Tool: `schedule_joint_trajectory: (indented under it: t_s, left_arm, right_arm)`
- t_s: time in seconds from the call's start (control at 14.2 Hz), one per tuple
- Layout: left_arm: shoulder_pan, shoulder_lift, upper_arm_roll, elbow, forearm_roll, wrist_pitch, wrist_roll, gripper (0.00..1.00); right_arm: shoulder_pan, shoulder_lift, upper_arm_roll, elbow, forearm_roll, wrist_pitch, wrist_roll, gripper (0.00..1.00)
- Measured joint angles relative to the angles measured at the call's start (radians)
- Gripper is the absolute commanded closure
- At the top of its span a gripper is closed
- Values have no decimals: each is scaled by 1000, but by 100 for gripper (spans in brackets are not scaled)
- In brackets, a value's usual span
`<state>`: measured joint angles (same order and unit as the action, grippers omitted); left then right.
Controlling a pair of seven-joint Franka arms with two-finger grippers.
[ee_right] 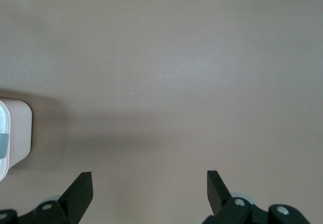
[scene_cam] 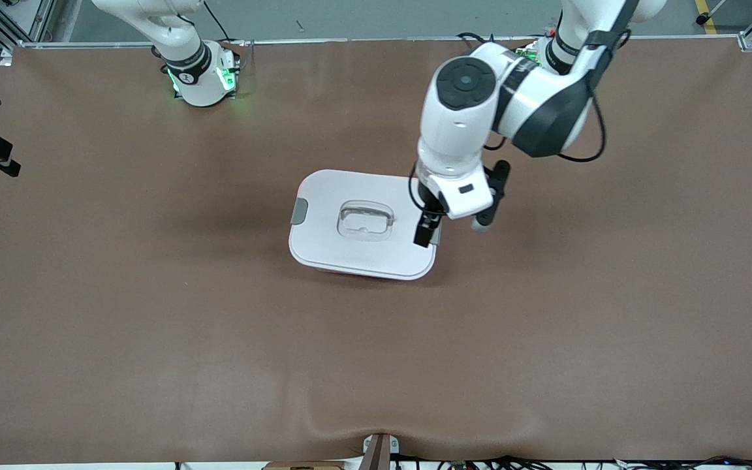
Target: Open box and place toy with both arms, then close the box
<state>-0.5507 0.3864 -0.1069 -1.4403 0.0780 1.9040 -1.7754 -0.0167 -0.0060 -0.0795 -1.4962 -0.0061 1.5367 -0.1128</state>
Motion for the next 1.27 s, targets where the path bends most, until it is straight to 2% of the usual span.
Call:
schedule_joint_trajectory:
  t_s: [0.7,1.27]
  left_arm:
    - [226,-101,1,0,-29,-249,682,0]
    - [331,-193,5,1,-29,-365,1086,0]
  right_arm:
    - [-4,0,-13,0,-2,1,1,0]
    - [-2,1,-4,0,-2,22,0,0]
